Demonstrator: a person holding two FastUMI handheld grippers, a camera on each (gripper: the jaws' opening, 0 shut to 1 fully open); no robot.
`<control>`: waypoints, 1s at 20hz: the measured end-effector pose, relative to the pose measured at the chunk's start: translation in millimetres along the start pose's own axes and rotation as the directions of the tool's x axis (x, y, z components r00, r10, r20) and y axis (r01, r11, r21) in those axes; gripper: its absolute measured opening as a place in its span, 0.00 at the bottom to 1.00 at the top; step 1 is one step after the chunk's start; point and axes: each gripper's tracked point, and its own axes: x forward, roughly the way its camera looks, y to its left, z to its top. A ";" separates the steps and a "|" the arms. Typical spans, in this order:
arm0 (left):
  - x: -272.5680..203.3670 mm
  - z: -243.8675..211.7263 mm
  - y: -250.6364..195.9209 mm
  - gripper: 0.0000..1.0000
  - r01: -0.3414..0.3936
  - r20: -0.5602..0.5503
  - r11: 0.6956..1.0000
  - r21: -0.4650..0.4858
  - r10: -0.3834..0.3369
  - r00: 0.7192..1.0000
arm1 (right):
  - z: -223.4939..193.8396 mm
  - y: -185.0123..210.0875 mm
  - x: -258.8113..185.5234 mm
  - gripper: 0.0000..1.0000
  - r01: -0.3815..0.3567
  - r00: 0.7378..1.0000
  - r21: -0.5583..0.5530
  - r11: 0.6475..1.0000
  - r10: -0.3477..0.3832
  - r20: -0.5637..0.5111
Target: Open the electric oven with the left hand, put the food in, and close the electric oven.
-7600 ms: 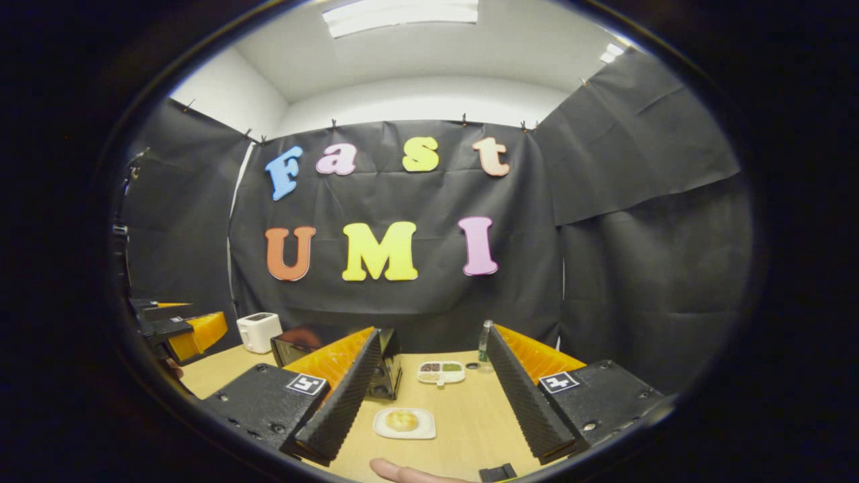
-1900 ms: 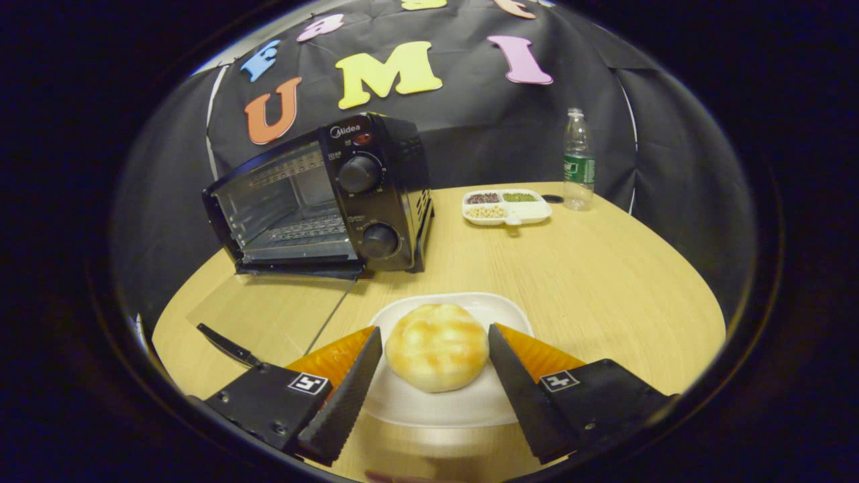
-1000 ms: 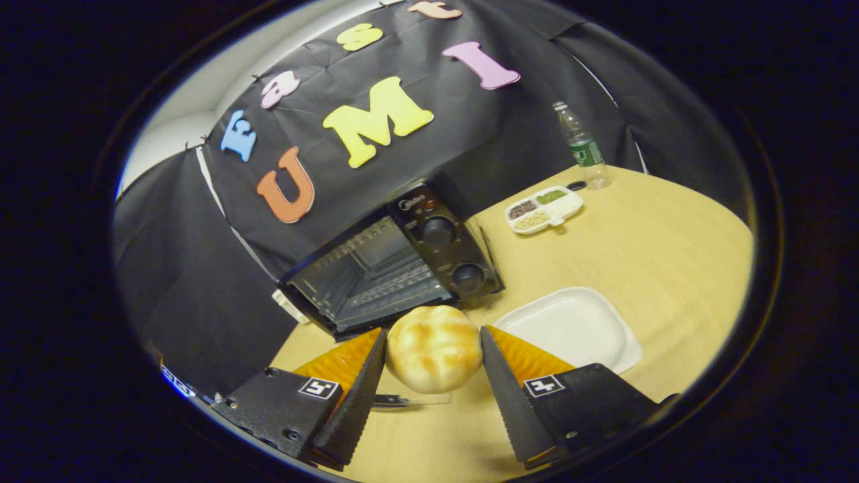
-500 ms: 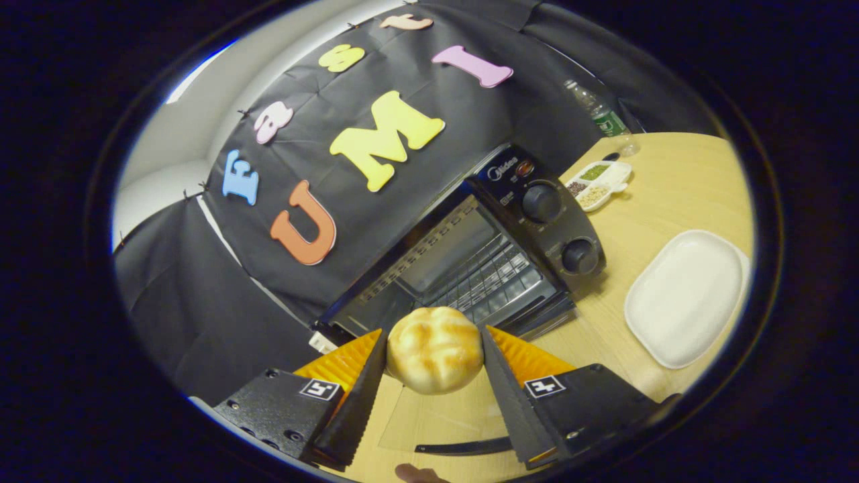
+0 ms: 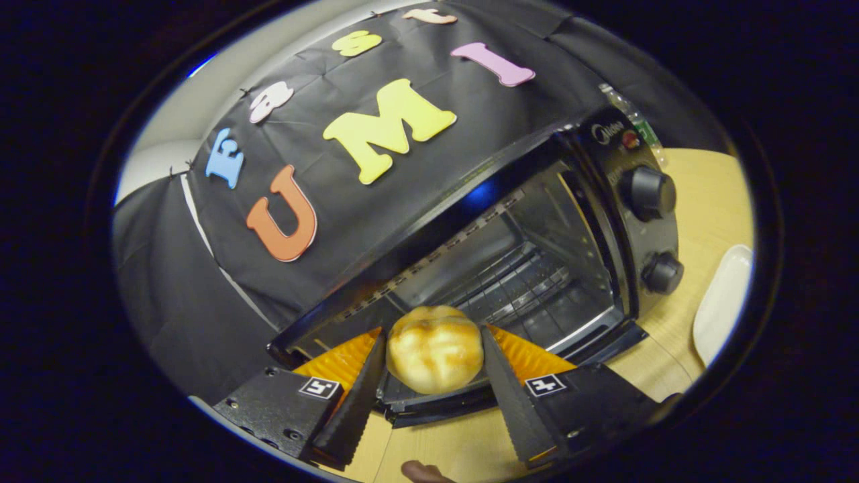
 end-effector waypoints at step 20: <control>11.3 -13.4 6.8 0.93 -0.023 -0.034 1.000 0.002 0.023 0.999 | 30.7 -18.4 -19.2 0.96 0.010 0.998 -0.315 0.949 0.010 0.064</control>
